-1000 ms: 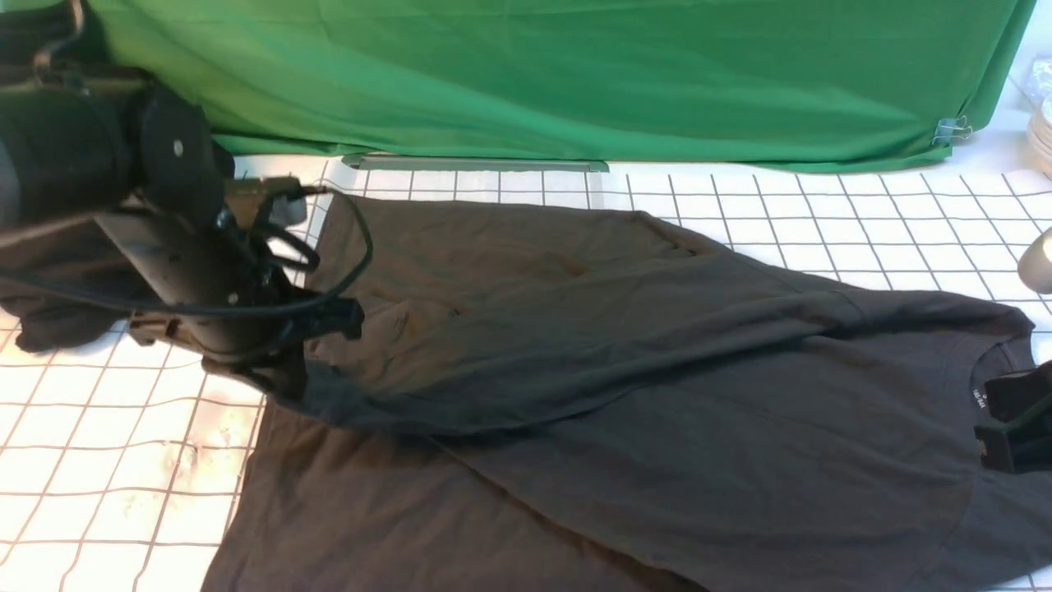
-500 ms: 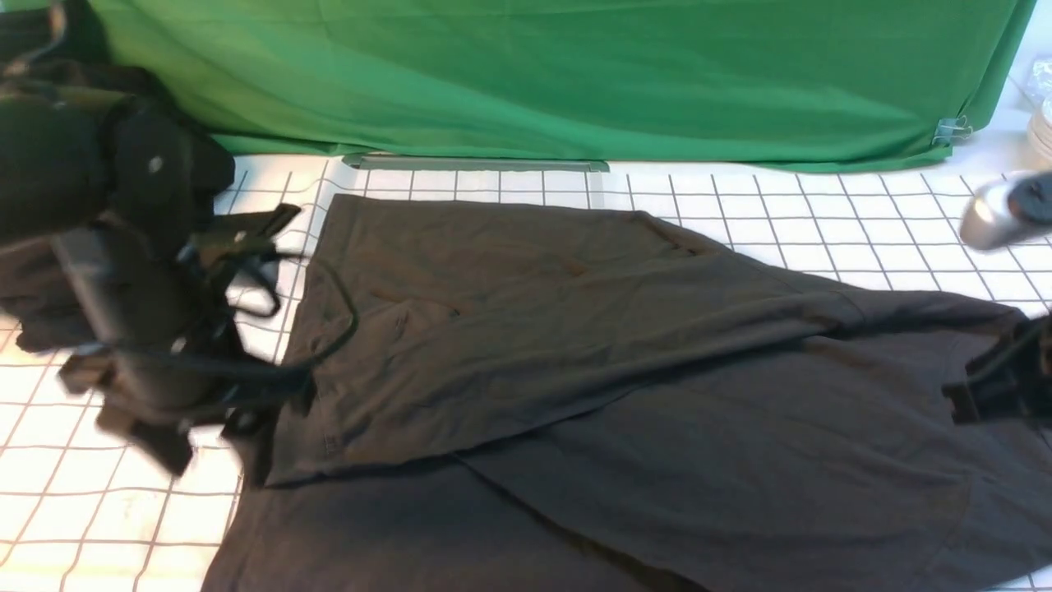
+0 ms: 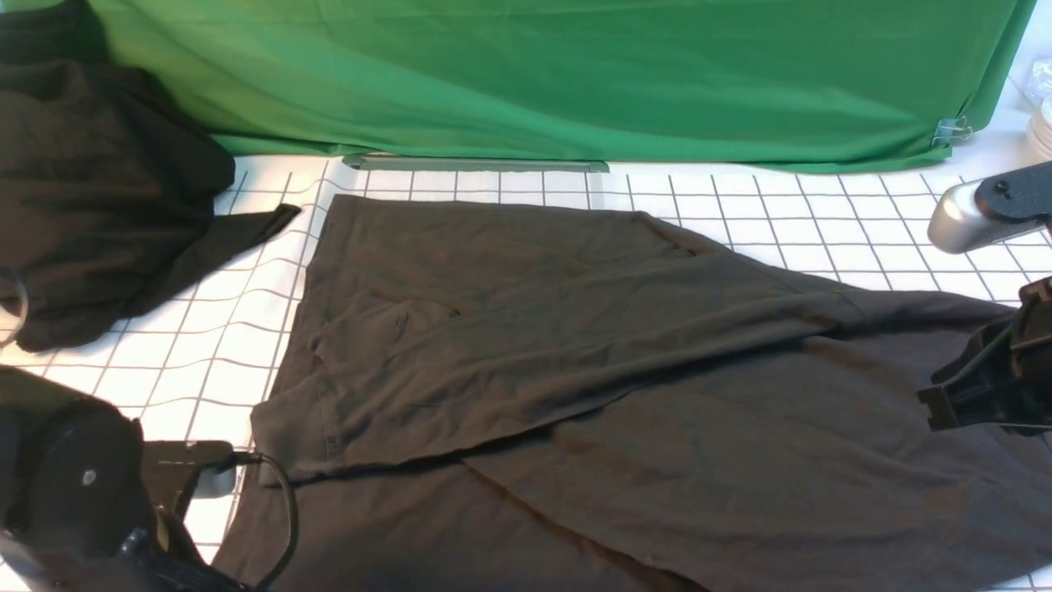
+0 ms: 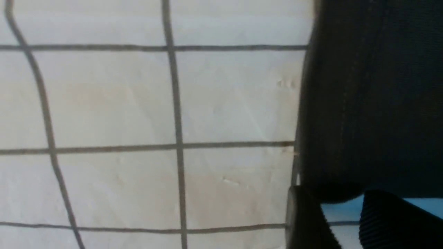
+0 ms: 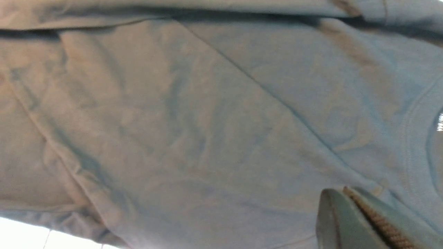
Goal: Fold a long-sleeved shirt over a white checkered tablecloth.
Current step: 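Grasp the near edge of the shirt at its hem and shoulder corners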
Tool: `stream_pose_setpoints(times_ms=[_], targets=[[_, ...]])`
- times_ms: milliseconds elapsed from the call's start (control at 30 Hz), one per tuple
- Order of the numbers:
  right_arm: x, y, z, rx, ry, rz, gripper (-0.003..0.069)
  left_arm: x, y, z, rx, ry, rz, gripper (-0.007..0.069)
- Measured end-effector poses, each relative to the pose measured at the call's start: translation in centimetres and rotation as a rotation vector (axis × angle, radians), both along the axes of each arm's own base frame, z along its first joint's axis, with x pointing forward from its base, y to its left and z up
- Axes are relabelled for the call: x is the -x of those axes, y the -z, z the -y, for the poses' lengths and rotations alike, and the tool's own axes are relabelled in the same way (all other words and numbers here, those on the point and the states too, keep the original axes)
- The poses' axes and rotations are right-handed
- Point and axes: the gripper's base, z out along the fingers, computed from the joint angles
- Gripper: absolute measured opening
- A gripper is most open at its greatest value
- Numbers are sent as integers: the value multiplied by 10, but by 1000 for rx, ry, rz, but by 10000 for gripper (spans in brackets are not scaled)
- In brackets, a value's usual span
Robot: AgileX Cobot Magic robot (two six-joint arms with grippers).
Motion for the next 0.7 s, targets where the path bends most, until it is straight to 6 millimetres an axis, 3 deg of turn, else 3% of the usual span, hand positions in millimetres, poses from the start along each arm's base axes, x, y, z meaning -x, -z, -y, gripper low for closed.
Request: stream_pose_setpoints(times_ms=[33,67,100,200,300,400,433,467,500,567,667,700], targets=[[0,0,-1,-5,-5,-2,3,-1,2,0,7,-5,23,351],[0,0,-1,-4,-5,-4,3,-1,2,0,9,-5,26,359],[1,1,-1,-6,-7,-13,3,-2,7,1,14,-10,36,423],[3,2,-2,-7,-20,-40,3,-5,15,2,14,-18,32,477],[8,4,-5,-12,-92,-85,3,-7,20,3,6,-19,8,469],[13,5,-9,-28,-147,-128,3,-9,21,4,7,-7,0,390],[17,6,-10,-32,-191,-165,3,-10,20,5,11,9,0,304],[17,6,-11,-33,-197,-164,3,-10,20,5,11,13,-2,290],[22,8,-14,-26,-248,-189,3,-10,19,6,17,26,-3,178],[31,19,-22,0,-347,-227,3,-11,15,6,12,52,1,48],[37,33,-30,18,-401,-259,3,-8,9,4,-2,68,-3,26],[42,46,-37,34,-439,-287,9,-5,3,2,-5,74,4,22]])
